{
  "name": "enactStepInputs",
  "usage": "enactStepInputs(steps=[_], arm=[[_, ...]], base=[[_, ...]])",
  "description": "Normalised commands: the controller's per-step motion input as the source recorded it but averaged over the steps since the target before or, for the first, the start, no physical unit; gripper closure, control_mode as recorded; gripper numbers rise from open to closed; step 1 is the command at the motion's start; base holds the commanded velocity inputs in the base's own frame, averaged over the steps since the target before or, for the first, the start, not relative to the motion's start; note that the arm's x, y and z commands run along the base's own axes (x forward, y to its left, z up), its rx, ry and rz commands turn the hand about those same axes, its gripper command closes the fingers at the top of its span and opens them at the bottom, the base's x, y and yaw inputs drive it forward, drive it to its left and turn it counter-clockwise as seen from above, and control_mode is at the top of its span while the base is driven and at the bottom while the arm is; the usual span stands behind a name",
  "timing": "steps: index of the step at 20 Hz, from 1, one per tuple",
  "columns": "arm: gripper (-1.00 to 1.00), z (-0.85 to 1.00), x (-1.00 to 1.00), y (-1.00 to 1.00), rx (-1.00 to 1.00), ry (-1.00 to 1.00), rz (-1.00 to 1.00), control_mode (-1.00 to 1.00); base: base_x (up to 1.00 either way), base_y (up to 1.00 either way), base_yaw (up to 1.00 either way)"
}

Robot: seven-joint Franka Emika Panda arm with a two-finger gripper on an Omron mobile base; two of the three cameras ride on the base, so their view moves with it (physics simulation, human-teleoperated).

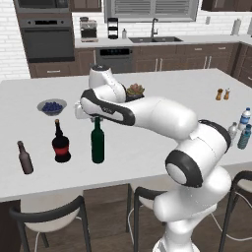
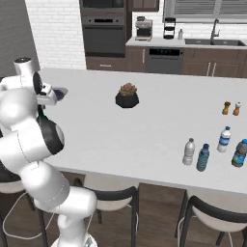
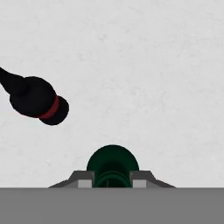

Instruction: Move the plastic bottles in the middle to the plastics group, and the glass bottles in the middle to the glass group.

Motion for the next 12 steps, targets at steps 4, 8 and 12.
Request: enactStepInputs(steps=[4,8,12], arm=[[1.00,0.00,-0.02,0.52,0.04,0.00,0.03,-1.00],[1.00,0.00,-0.07,0.53,0.00,0.00,0.03,-1.00],[1.00,-0.07,-0.04,0.45,0.00,0.00,0.02,-1.00]], base=[[0.00,0.00,0.00],[0.00,0.00,0.00],[0.00,0.00,0.00]])
